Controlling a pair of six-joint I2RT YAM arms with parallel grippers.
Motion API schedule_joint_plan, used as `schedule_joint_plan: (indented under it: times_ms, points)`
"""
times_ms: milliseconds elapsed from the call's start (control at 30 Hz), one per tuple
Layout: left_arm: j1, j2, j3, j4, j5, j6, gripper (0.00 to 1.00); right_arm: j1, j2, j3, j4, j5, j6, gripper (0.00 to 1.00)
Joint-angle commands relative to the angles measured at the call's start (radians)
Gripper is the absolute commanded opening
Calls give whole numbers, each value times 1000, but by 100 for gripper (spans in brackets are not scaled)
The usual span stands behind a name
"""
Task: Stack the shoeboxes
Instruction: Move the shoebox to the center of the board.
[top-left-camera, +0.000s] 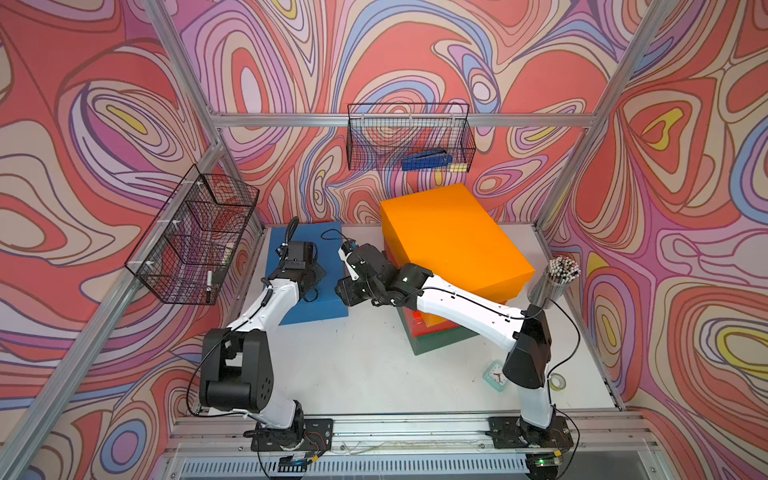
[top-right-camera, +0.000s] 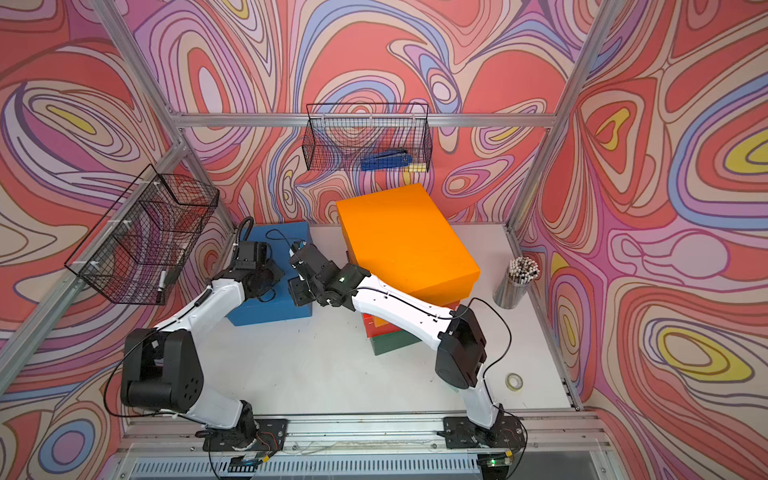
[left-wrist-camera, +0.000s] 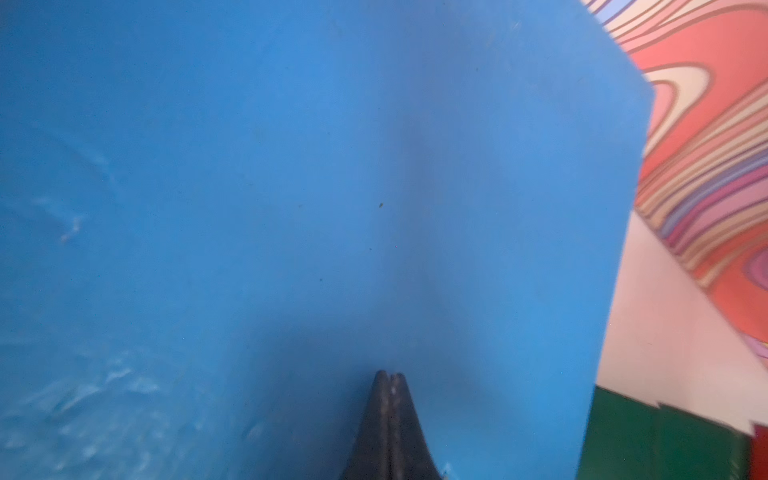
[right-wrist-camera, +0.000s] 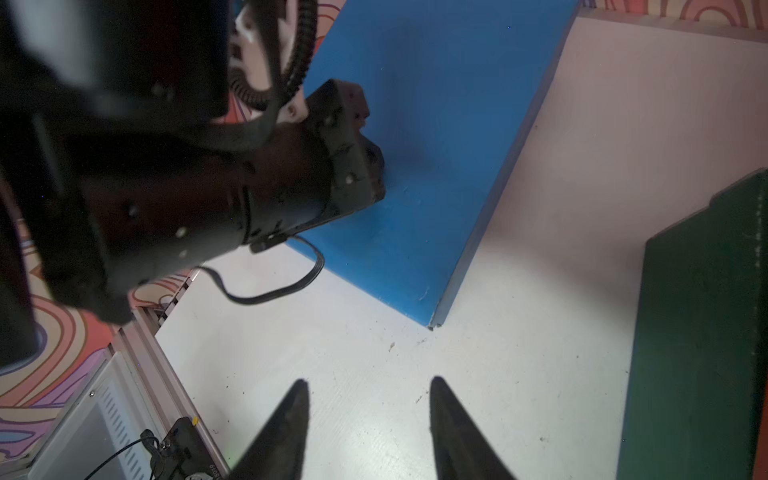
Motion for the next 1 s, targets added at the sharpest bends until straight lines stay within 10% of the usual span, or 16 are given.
schedule_joint_plan:
  times_ms: [0, 400, 567, 667, 967]
  points:
    - [-32, 0, -200, -264, 97, -71, 0, -15, -4, -22, 19, -12, 20, 60]
    - [-67, -400, -98, -577, 21, -76, 0, 41, 52, -28, 5, 87, 90, 82]
    - [-67, -516, 76, -713, -60, -38, 74, 76, 57, -67, 49, 130, 152, 94]
    - [-65, -534, 128, -758, -101, -26, 96, 103, 60, -100, 70, 160, 195, 94]
    - [-43, -523, 68, -787, -172, -11, 100, 170, 49, -209, 129, 232, 296, 97]
